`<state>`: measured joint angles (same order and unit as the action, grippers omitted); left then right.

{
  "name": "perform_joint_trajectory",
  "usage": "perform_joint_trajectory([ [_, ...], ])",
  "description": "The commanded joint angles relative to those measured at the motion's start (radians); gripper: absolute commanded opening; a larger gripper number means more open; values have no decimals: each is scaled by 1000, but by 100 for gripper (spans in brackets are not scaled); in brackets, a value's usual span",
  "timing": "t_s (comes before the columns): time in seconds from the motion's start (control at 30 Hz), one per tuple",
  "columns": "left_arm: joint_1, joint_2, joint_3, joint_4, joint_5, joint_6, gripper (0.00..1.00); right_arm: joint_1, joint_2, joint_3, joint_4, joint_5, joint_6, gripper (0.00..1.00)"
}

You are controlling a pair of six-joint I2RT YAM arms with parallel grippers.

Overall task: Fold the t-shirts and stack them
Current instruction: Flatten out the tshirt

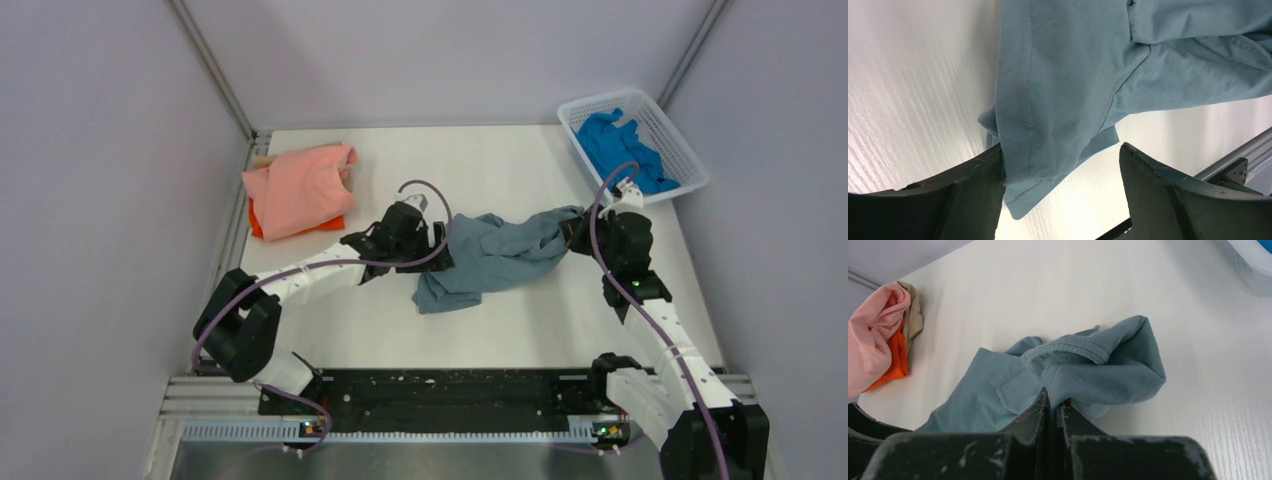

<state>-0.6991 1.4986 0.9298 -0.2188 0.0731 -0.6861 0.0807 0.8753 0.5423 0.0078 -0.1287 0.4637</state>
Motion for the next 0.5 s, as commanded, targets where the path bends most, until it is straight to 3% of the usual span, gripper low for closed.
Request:
perform_joint_trajectory([
  [0.0,-14,15,59,22,-27,26,81,-2,-18,12,47,-8,-15,0],
  [0.07,-13,61,81,18,-79,31,73,-3,-24,9,55,-15,-14,0],
  [0.1,-13,89,99,2,-106,30,61,-3,-27,7,56,-17,-14,0],
  [0.2,-13,153,141,-6,-51,40,10,-3,-26,8,57,-20,-17,0],
  [0.23,-13,159,141,10,-13,43,0,-2,-24,8,59,-19,-19,0],
  [0.33,-14,130,129,52,24,60,0,-3,-18,15,57,-16,-19,0],
  [0.47,-16,-27,111,58,-41,104,0,-4,-27,57,42,-26,-17,0],
])
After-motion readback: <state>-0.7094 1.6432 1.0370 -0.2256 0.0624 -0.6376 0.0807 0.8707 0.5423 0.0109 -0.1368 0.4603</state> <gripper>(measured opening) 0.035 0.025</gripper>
